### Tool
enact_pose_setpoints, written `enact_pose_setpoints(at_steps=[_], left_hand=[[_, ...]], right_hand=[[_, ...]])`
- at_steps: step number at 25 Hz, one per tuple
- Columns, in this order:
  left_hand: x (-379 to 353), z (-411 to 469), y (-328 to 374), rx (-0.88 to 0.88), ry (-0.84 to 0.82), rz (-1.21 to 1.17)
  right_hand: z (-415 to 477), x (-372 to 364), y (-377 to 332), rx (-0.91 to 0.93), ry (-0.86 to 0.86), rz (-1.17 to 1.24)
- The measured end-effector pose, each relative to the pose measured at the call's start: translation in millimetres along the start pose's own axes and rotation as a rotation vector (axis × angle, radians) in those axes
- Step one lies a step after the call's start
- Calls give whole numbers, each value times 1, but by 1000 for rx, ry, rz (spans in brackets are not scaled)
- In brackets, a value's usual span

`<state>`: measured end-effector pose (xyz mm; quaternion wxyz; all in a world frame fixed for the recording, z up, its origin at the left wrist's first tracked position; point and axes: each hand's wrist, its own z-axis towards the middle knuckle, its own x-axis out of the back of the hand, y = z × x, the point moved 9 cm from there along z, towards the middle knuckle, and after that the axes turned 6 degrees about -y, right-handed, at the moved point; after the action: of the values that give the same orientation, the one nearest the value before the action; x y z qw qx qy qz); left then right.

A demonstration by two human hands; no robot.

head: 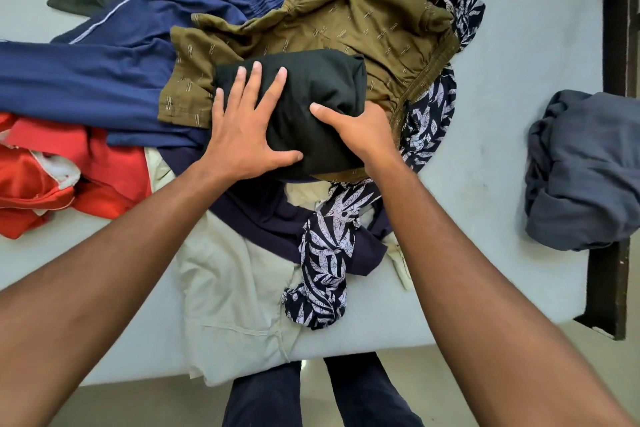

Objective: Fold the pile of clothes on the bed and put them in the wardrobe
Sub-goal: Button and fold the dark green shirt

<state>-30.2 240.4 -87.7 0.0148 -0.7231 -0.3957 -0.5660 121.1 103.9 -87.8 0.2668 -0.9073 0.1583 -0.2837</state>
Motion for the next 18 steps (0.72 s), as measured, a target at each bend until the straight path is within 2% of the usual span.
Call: enact_pose_setpoints(at_steps=[2, 4, 6, 8, 10, 14, 16, 18], left_hand=[[8, -14, 17, -85, 100, 122], [0, -21, 31, -126, 88, 164], [-10, -28, 37, -87, 92, 149], [-5, -34, 36, -42, 217, 141], [10, -42, 42, -51, 315, 99], [39, -58, 91, -100, 393, 21], [42, -69, 130, -93, 436, 39], [37, -79, 178, -83, 464, 78]], right_hand=[[-4, -6, 2, -28, -92, 52], [-5, -4, -8, -10, -145, 94], [-12, -3, -20, 6, -203, 161], [-17, -4, -24, 10, -218, 237], [-21, -3, -17, -7, -199, 361], [-26, 7, 21, -143, -241, 717], [-36, 21, 37, -227, -411, 819], [-57, 48, 46, -204, -653, 911]])
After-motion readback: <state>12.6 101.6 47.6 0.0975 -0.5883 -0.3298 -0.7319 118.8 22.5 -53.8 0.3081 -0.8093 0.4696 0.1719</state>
